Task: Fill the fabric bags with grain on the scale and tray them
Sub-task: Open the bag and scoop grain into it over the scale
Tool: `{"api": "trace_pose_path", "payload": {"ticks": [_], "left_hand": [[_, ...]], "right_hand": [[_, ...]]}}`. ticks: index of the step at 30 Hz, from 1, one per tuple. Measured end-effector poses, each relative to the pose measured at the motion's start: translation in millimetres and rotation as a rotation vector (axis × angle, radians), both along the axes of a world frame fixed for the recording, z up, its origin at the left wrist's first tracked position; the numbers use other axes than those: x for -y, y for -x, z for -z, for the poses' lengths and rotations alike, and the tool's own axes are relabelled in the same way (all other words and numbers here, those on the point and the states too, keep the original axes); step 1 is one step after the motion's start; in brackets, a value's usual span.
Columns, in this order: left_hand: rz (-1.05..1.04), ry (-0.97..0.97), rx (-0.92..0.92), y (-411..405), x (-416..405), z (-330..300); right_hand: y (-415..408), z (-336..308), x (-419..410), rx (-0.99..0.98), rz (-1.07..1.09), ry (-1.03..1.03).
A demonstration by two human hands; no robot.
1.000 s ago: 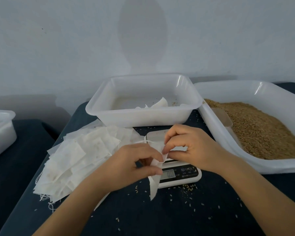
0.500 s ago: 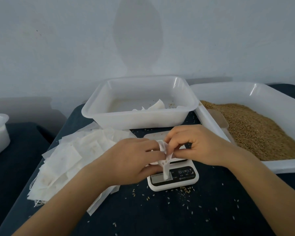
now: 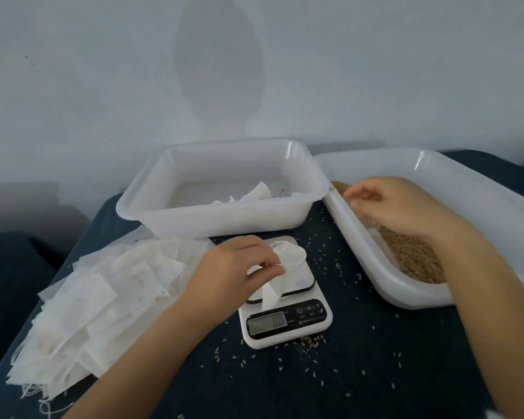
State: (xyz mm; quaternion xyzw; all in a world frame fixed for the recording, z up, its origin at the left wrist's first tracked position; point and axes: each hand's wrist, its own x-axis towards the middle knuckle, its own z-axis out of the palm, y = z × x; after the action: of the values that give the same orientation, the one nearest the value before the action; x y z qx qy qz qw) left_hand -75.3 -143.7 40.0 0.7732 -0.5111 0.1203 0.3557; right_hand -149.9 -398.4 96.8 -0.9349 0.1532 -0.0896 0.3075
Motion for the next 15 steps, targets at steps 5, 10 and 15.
{"api": "trace_pose_path", "payload": {"ticks": [5, 10, 15], "left_hand": [[0.016, -0.018, 0.010, 3.9, 22.7, 2.8], [0.055, -0.027, 0.020, 10.7, 39.6, 7.5], [0.053, -0.023, -0.010, 9.4, 41.3, 9.7]], "right_hand": [[-25.9, 11.6, 23.5, -0.656, 0.196, 0.357], [-37.5, 27.9, 31.3, -0.716, 0.250, 0.303], [-36.2, 30.6, 32.2, -0.759, 0.259, 0.224]]}}
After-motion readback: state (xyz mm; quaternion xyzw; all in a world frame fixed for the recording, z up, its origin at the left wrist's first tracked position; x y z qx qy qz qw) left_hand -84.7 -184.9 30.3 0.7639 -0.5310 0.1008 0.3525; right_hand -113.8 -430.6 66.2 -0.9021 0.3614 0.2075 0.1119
